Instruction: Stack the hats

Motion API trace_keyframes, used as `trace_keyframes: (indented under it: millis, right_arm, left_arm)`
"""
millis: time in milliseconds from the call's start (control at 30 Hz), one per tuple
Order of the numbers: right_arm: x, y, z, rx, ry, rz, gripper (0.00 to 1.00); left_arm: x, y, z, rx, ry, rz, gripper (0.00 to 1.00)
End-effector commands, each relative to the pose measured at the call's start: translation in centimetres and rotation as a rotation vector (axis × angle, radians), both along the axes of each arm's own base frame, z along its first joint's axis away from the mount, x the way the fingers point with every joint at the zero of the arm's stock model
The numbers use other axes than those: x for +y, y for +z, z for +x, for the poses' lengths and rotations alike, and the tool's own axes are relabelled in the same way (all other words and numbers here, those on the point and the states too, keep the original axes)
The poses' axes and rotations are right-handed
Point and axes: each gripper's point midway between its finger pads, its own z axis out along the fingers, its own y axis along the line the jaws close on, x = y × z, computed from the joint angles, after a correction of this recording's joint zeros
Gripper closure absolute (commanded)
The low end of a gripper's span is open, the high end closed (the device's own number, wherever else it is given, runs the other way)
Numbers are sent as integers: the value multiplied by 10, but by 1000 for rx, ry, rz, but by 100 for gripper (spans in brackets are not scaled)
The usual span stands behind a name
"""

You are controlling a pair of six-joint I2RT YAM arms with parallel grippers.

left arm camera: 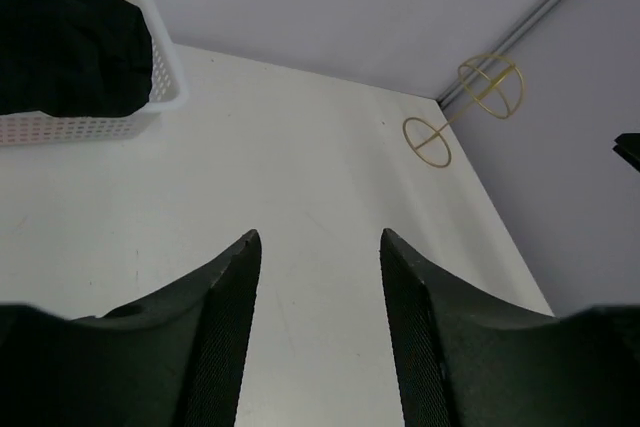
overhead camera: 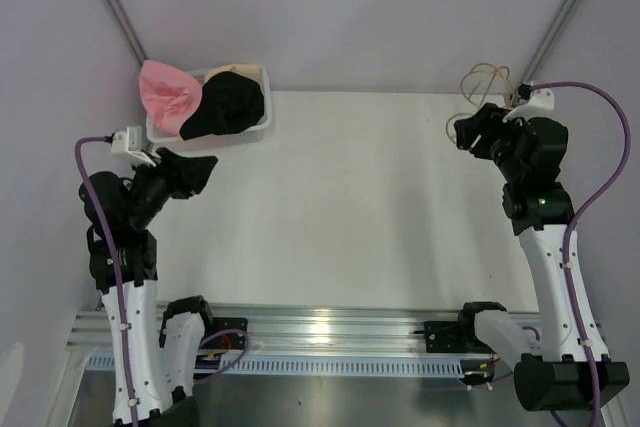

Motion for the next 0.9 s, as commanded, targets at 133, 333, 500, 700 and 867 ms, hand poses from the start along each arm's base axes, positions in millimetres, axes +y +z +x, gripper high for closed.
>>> trace_keyframes:
  millis: [133,333,500,700,867]
  right_arm:
    - [1,30,-19,-79,11,1,1]
    - [-9,39,-24,-134,-41,-19,1]
    - [-25,31,-10,-95,-134,-13,1]
    - [-28,28,15,-98,-148,-13,1]
    - [-83,29,68,-87,-395,-48,1]
  left_arm:
    - [0,3,4,17,-14,6,20]
    - [-2,2,4,21,-31,3,0]
    - [-4,0,3,23,-42,0,1]
    - [-3,-2,6,32,-43,-9,0]
    - [-3,-2,8,45,-47,-19,0]
